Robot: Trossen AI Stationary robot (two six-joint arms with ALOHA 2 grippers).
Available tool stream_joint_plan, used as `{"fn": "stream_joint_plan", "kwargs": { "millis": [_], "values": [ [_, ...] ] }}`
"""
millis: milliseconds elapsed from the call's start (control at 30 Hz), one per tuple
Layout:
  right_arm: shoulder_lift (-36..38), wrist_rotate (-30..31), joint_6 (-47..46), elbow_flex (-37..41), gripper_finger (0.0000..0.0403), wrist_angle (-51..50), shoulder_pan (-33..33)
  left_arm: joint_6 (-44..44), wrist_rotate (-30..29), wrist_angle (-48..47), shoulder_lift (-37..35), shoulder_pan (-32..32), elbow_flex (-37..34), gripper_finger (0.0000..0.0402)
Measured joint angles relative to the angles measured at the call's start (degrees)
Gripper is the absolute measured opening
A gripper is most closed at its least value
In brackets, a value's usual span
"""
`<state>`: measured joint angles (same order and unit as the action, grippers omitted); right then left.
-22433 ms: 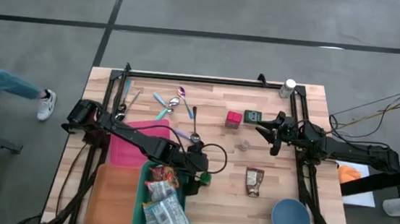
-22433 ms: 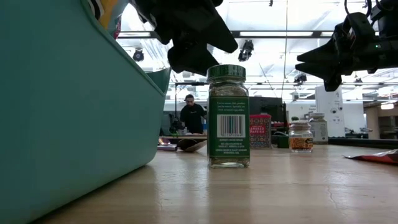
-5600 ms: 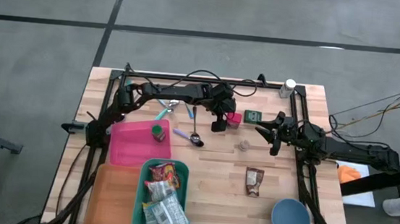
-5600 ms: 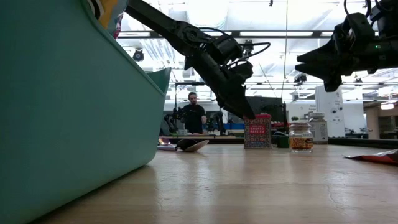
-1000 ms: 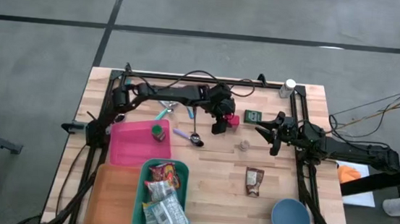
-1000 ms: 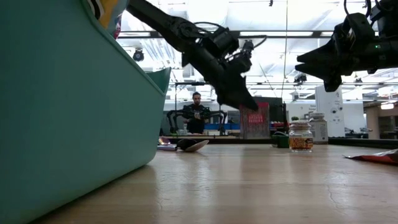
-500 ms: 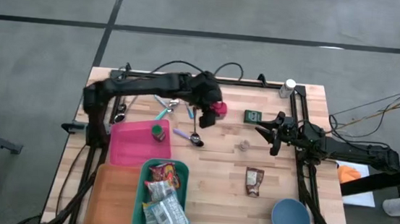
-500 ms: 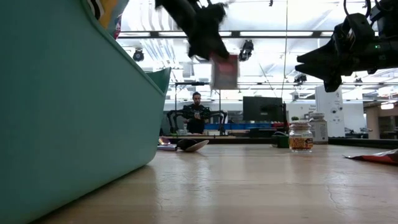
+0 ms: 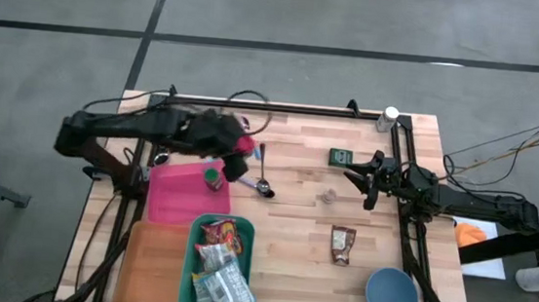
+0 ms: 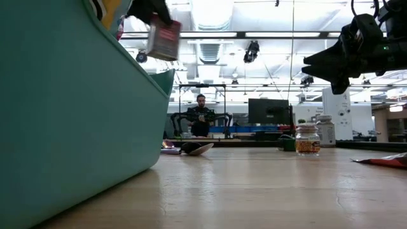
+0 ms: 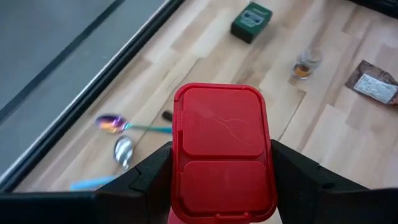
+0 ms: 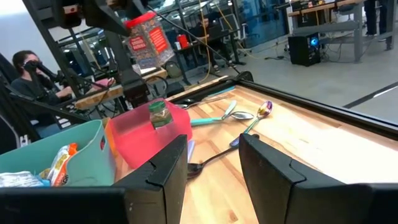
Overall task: Pick & Place Food Item
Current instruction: Put the red seasoning can into the pink bin
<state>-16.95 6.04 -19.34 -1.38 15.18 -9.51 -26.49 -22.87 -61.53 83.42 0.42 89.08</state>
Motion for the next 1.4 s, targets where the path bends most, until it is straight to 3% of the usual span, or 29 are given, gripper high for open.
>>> {"fn": "stream_joint_plan", "kwargs": {
  "millis": [333, 633, 933, 1233, 1400],
  "values": [
    [0.00, 0.00, -0.01, -0.01, 0.0142, 0.00, -0.01, -20.37, -6.96, -0.26, -18.75, -5.89, -21.79, 0.0207],
    [0.00, 0.00, -0.01, 0.00, 0.0142, 0.00, 0.01, -33.51, -7.39, -1.01, -29.43, -6.11, -35.95, 0.0207],
    [0.00, 0.00, -0.01, 0.01, 0.0142, 0.01, -0.01, -41.78, -7.42, -0.72, -31.15, -6.15, -43.44, 0.0207],
    [-0.01, 0.01, 0.01, 0.01, 0.0142, 0.02, 0.01, -44.08, -10.63, 8.55, -31.33, -6.15, -52.11, 0.0207],
    [-0.02, 0.00, 0.00, 0.00, 0.0142, 0.02, 0.00, -45.06, -8.63, 12.58, -31.16, -6.15, -56.52, 0.0207]
  ]
}}
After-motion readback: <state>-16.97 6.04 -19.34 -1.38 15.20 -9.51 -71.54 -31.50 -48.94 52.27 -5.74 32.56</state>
